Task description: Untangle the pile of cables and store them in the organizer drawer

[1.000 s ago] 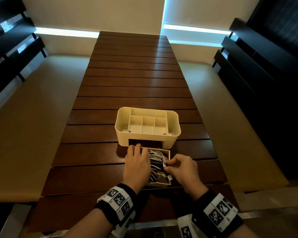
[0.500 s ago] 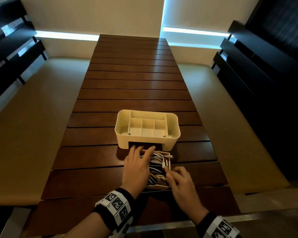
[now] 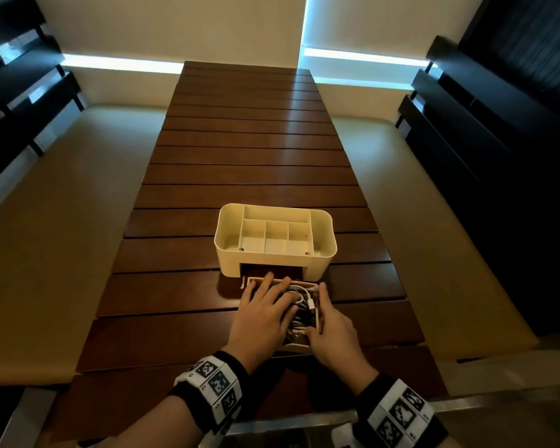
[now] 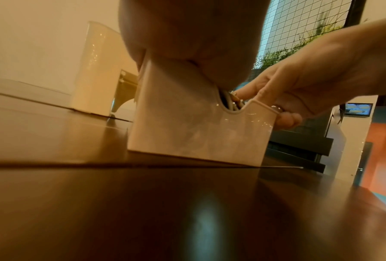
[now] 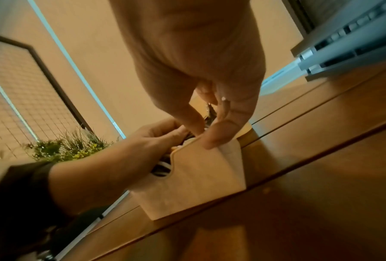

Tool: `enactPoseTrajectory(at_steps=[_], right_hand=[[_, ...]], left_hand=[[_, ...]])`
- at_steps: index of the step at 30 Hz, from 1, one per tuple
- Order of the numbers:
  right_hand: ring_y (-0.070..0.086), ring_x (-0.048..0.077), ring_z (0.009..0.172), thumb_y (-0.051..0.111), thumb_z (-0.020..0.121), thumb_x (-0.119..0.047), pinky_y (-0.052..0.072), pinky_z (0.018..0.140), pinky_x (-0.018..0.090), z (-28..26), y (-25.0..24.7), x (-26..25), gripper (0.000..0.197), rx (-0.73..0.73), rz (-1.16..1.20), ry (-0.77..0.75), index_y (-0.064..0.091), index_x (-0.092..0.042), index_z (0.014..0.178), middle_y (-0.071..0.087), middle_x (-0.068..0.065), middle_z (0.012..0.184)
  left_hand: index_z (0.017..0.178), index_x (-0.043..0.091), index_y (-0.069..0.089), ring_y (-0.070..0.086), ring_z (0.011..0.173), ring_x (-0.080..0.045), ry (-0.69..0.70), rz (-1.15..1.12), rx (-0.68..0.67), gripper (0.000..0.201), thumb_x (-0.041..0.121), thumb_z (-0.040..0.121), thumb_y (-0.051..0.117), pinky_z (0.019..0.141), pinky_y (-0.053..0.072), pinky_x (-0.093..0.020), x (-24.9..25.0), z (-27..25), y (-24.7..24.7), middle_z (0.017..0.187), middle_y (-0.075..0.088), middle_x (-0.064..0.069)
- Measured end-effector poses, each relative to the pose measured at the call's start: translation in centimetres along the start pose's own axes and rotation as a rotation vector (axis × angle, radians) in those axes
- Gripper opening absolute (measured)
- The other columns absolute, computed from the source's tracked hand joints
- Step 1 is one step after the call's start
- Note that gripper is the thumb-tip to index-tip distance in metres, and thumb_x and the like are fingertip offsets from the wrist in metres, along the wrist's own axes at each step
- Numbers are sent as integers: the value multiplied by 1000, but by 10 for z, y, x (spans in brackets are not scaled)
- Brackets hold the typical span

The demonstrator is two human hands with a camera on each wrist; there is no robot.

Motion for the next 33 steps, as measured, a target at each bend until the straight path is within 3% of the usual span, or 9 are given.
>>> enactPoseTrajectory(at_steps=[7,9,11,13,18,21,25,30,33], right_hand=[[60,28,100,53,91,-24,48,81,37,-7,0,-5,74,47,-107,7,2,-36,145,62,9,110],[59,31,102,55,89,-26,47,81,39,-1,-2,-1,72,16,-120,43,7,-39,141,61,11,111],[58,34,103,55,89,-28,47,81,40,-1,-3,-3,65,-1,-156,28,12,-36,138,61,12,112],[57,33,105,54,90,-32,46,81,40,-6,-2,-7,60,-4,-186,-15,17,-35,138,61,10,114],[54,17,106,68,81,-33,47,87,32,-6,-22,2,50,65,54,-74,49,-30,128,45,-4,112],[64,14,88,65,85,-13,54,85,39,3,-31,9,18,163,335,-28,67,-25,98,64,-5,92],[67,14,63,68,82,-18,58,72,37,11,-31,9,7,200,351,82,68,-16,89,70,-1,71],[65,18,82,69,81,-24,55,76,36,24,-32,14,5,145,204,164,69,-24,76,68,5,91],[65,19,82,69,81,-18,57,78,39,24,-20,17,14,14,297,244,65,-21,69,68,6,88]], left_hand=[[110,31,62,47,129,-29,64,-78,20,32,37,91,38,99,42,-44,2,0,-5,131,59,2],[128,38,48,38,135,-28,88,-103,-20,37,40,94,34,104,34,-43,1,-2,-3,139,52,2],[143,48,18,31,138,-32,139,-61,-76,46,48,97,23,106,26,-44,3,-6,2,146,43,2],[146,47,9,34,135,-39,204,44,-107,47,50,99,12,103,32,-50,7,-7,6,149,39,5],[137,48,35,38,132,-42,198,120,-96,41,49,98,23,97,41,-53,7,-5,7,145,44,10],[131,50,43,36,134,-39,183,84,-109,39,50,93,33,97,40,-53,7,-4,7,142,47,12],[118,50,55,36,135,-35,131,-32,-69,33,51,90,39,96,42,-50,5,-2,1,136,52,16],[114,48,59,32,137,-30,92,-117,-59,33,53,87,40,99,37,-48,2,-1,0,133,54,19],[112,46,62,31,138,-28,83,-157,-40,32,53,86,43,100,36,-47,1,-1,-2,132,55,19]])
Point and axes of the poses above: each hand's wrist, its own z-axis towards the middle knuckle, its own y-axis out of the palm, x = y × z, the point moved 9 cm from there along z, towards the middle knuckle
